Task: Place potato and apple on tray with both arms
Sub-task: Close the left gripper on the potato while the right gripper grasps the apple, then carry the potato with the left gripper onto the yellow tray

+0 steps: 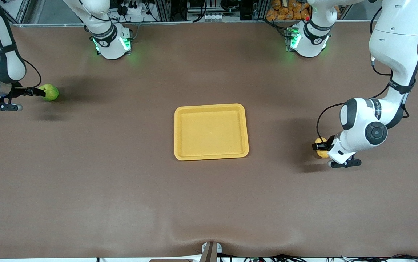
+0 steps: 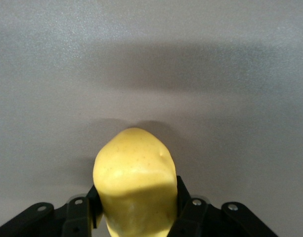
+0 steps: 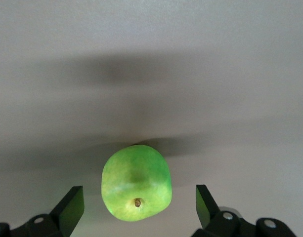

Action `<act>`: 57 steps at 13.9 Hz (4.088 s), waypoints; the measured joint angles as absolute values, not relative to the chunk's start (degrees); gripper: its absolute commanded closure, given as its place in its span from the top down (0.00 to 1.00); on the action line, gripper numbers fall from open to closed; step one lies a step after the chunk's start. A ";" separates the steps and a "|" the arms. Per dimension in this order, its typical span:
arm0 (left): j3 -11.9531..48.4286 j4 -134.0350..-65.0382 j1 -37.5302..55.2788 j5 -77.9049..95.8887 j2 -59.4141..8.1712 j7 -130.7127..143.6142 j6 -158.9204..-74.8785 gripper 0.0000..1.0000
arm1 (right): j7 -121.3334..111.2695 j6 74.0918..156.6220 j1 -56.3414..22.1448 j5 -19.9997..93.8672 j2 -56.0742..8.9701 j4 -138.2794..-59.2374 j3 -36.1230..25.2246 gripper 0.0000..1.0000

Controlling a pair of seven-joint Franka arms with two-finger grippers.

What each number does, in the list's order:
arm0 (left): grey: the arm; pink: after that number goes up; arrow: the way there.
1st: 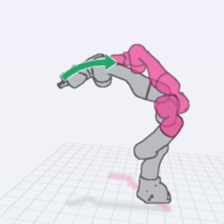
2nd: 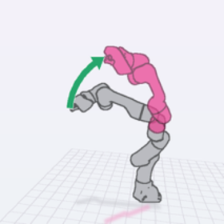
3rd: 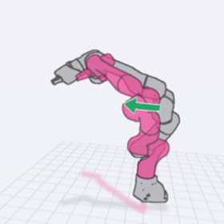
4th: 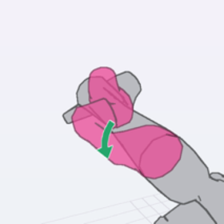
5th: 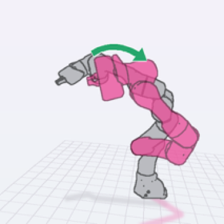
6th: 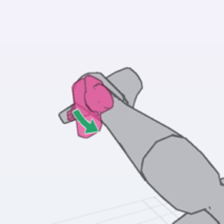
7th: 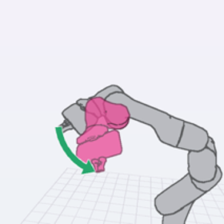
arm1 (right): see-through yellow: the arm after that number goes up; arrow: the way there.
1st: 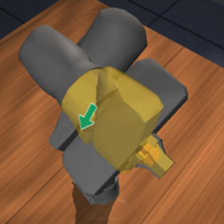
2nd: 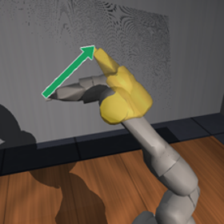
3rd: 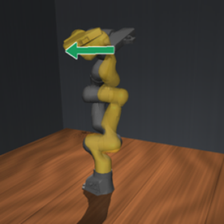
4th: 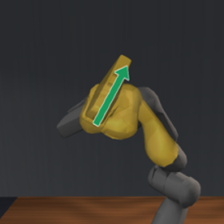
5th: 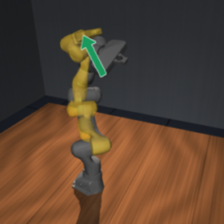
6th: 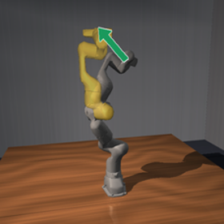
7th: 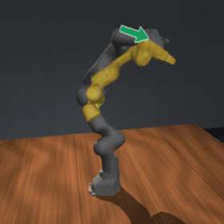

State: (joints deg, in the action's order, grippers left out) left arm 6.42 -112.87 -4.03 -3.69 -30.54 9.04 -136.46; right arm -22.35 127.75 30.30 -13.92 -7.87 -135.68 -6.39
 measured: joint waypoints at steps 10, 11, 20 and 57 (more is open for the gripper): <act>6.69 -110.67 -3.69 -3.69 -30.45 11.10 -134.22 0.00 | -22.37 135.83 32.73 -13.96 -9.78 -141.90 -6.38 1.00; 6.83 -109.53 -3.22 -3.69 -30.36 12.01 -131.76 0.00 | -22.37 136.33 33.10 -13.96 -10.47 -141.95 -6.38 1.00; 7.35 -105.92 1.31 -3.93 -22.26 20.11 -114.93 0.00 | -24.54 137.56 33.97 -13.97 -12.26 -141.81 -6.31 0.00; 14.37 -87.72 32.59 -24.44 -40.14 86.96 -114.55 0.00 | -13.43 107.79 4.36 -1.96 -21.23 -103.42 -4.18 0.00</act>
State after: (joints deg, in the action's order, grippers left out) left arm 14.37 -87.72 32.59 -24.44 -40.14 86.96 -114.55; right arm -13.43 107.79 4.36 -1.96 -21.23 -103.42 -4.18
